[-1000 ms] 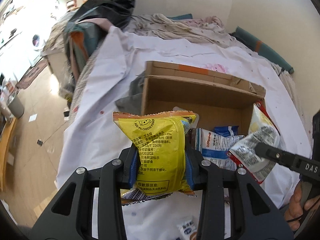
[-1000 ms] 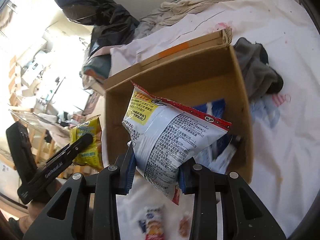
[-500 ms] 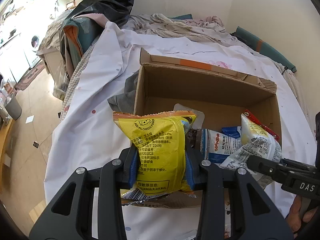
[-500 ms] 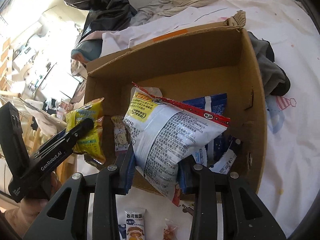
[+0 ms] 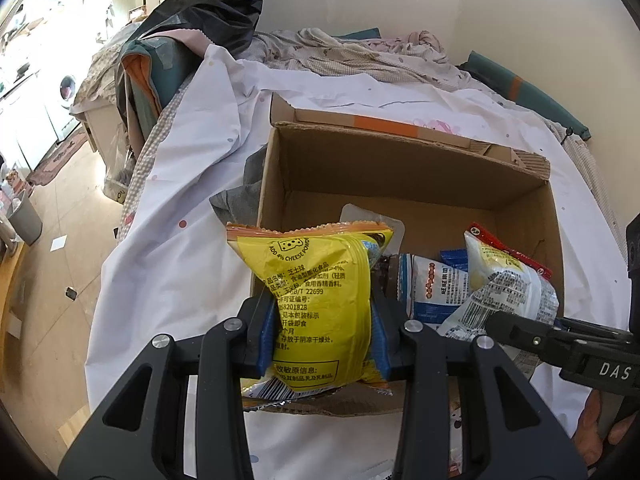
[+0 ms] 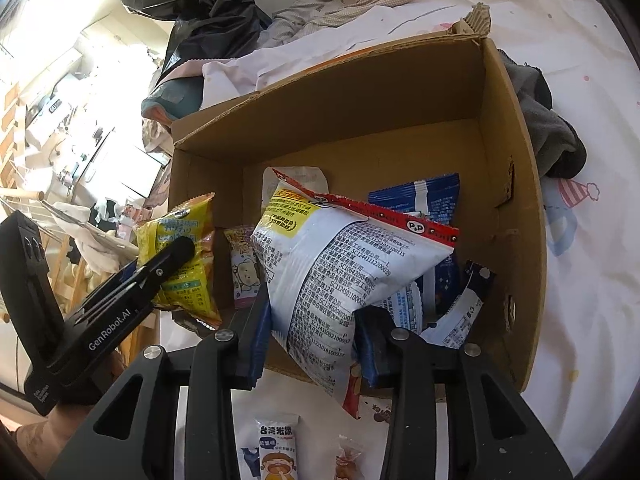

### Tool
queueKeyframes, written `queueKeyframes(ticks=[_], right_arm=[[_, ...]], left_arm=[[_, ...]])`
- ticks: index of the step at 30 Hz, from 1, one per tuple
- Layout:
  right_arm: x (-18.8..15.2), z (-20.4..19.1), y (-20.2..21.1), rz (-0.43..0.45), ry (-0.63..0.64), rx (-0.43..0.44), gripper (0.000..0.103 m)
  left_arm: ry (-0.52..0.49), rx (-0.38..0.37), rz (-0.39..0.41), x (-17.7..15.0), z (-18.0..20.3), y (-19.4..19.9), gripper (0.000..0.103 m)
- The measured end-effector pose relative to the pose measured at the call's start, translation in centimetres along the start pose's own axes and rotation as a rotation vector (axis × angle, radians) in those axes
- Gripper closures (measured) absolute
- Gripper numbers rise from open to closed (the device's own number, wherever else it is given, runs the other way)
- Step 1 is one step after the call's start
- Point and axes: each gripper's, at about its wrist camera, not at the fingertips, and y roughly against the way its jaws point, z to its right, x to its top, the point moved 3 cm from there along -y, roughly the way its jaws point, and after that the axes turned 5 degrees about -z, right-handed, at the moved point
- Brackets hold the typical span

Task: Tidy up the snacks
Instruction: 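Lower both bags into the box and open both tools, then move both tools back over the small snacks on the sheet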

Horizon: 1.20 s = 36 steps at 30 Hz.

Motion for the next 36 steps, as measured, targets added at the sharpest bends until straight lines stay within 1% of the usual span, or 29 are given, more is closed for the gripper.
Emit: queueKeyframes(ticks=[2, 4, 6, 7, 8, 9, 10, 11, 12, 14, 16, 21, 28, 36], right_arm=[[-0.1, 0.0, 0.0, -0.001, -0.004, 0.004, 0.062], [-0.2, -0.1, 0.1, 0.004, -0.003, 0.005, 0.058], [-0.1, -0.1, 0.4, 0.017, -0.007, 0.014, 0.046], [0.0, -0.1, 0.5, 0.025, -0.011, 0.017, 0.043], [0.1, 0.0, 0.7, 0.037, -0.019, 0.016, 0.033], [0.1, 0.1, 1.0, 0.052, -0.028, 0.015, 0.026], [0.2, 0.3, 1.3, 0.066, -0.04, 0.018, 0.023], [0.2, 0.5, 1.5, 0.072, -0.049, 0.019, 0.018], [0.3, 0.7, 1.6, 0.076, -0.063, 0.014, 0.016], [0.3, 0.9, 1.6, 0.064, -0.069, 0.011, 0.016], [0.1, 1.1, 1.7, 0.06, -0.083, 0.013, 0.016], [-0.3, 1.1, 2.2, 0.066, -0.092, 0.013, 0.016], [-1.2, 1.2, 3.2, 0.072, -0.107, 0.007, 0.016], [-2.9, 1.2, 4.7, 0.075, -0.108, -0.009, 0.016]], left_arm=[[0.001, 0.005, 0.008, -0.1, -0.1, 0.1, 0.068], [-0.001, 0.005, 0.02, 0.0, 0.0, 0.3, 0.068], [-0.009, 0.007, 0.023, 0.0, 0.1, 0.3, 0.068], [-0.011, 0.008, 0.022, -0.1, 0.1, 0.3, 0.068], [-0.013, 0.01, 0.019, -0.1, 0.2, 0.3, 0.066], [-0.016, 0.012, 0.011, -0.1, 0.2, 0.2, 0.063], [-0.02, 0.017, 0.006, -0.1, 0.2, 0.2, 0.052], [-0.023, 0.027, 0.007, -0.2, 0.2, 0.3, 0.041], [-0.025, 0.03, 0.016, -0.2, 0.2, 0.5, 0.036], [-0.025, 0.026, 0.04, -0.2, 0.2, 1.0, 0.019], [-0.025, 0.029, 0.047, -0.2, 0.3, 1.3, 0.015], [-0.01, 0.045, 0.031, -0.3, -0.2, 1.3, 0.015], [-0.009, 0.051, 0.048, -0.7, -0.8, 2.6, 0.015], [0.014, 0.038, 0.034, -2.3, -1.6, 4.3, 0.015]])
